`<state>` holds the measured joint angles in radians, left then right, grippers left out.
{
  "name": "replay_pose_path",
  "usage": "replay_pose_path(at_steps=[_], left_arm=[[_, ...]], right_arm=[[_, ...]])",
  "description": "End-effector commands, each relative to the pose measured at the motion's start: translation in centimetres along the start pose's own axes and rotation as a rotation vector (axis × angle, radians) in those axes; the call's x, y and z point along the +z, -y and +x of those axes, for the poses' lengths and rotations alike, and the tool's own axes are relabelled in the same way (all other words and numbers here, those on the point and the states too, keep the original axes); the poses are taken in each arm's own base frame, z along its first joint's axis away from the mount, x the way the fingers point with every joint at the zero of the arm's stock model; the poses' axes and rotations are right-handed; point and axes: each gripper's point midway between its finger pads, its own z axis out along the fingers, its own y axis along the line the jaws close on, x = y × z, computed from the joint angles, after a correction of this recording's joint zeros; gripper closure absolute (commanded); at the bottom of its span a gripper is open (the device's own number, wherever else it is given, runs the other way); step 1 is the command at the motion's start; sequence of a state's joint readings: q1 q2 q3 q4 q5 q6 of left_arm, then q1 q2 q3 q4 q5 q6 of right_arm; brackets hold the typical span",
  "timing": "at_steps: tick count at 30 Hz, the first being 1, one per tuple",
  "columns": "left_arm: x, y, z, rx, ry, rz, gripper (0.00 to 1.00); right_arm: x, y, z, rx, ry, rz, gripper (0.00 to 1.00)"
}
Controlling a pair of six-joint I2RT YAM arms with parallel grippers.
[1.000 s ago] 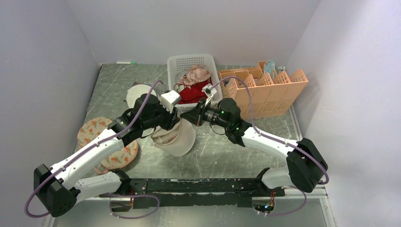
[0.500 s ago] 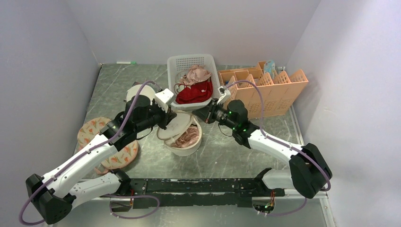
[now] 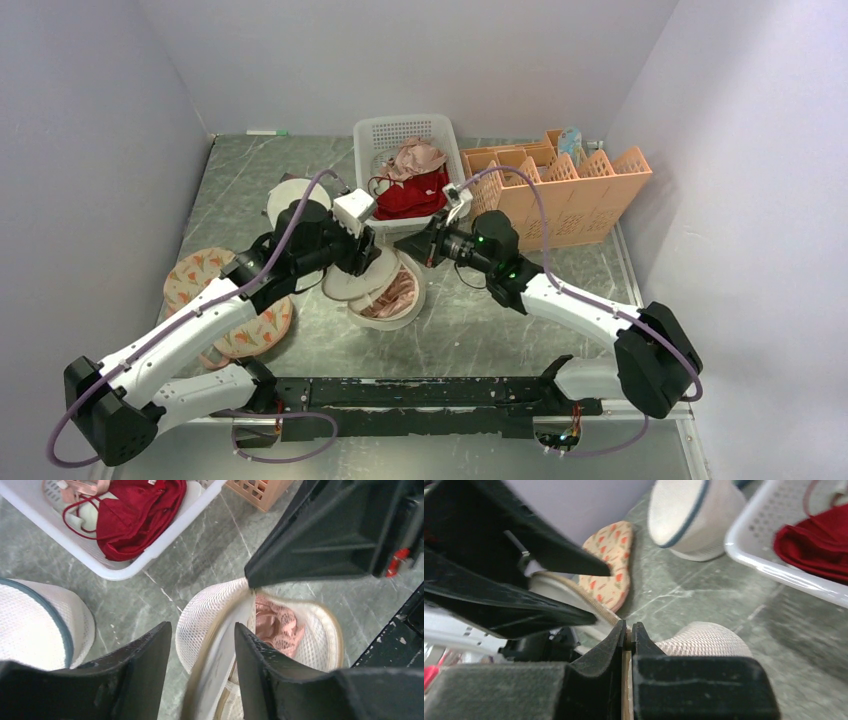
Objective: Unzip the laundry bag and remove the bra
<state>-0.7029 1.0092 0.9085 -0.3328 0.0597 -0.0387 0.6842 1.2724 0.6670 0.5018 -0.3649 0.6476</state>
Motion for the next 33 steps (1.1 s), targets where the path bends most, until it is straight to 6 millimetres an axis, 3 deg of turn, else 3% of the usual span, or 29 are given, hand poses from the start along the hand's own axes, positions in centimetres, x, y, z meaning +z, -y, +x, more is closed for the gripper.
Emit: replay_pose_path(at_steps=[1,5,12,16,21,25,33], left_arm=[[0.0,1.3,-0.4,0.009,0.009,0.081,0.35],[0.3,2.0,0.0,0.014,-0.008,0.126,0.33],[0.3,1.9,-0.1,0.019,-0.013,0.116,0.75],[-0.6,1.5,-1.1,0.03,0.036,0.086,0.92],[-2.7,1.6,-3.7,0.061,0.142,0.086,0.93],[-4.4,2.0,-6.2,0.091,0.21,0.105,0.93],[-8.0,4.5,-12.5,0.125,0.347,0.229,0.93]], right_arm=[[1.0,-5.0,-1.6,-0.121,0.027,-0.134,1.0],[1.4,-7.0,-1.4,-0.165,0.026,-0.163,1.0],[1.0,-5.6,-2.0,-0.149,0.072,-0.074,1.0],[0.5,-3.3,-2.0,-0.115,0.082,0.01,1.0],[-0.3,-0.6,-1.8,-0.029,0.062,0.019,1.0],[-0.2,0.3,-0.8,-0.027,-0.014,-0.007,1.0],[1.1,-0.5,0.8,-0.06,-0.127,-0.128,1.0]])
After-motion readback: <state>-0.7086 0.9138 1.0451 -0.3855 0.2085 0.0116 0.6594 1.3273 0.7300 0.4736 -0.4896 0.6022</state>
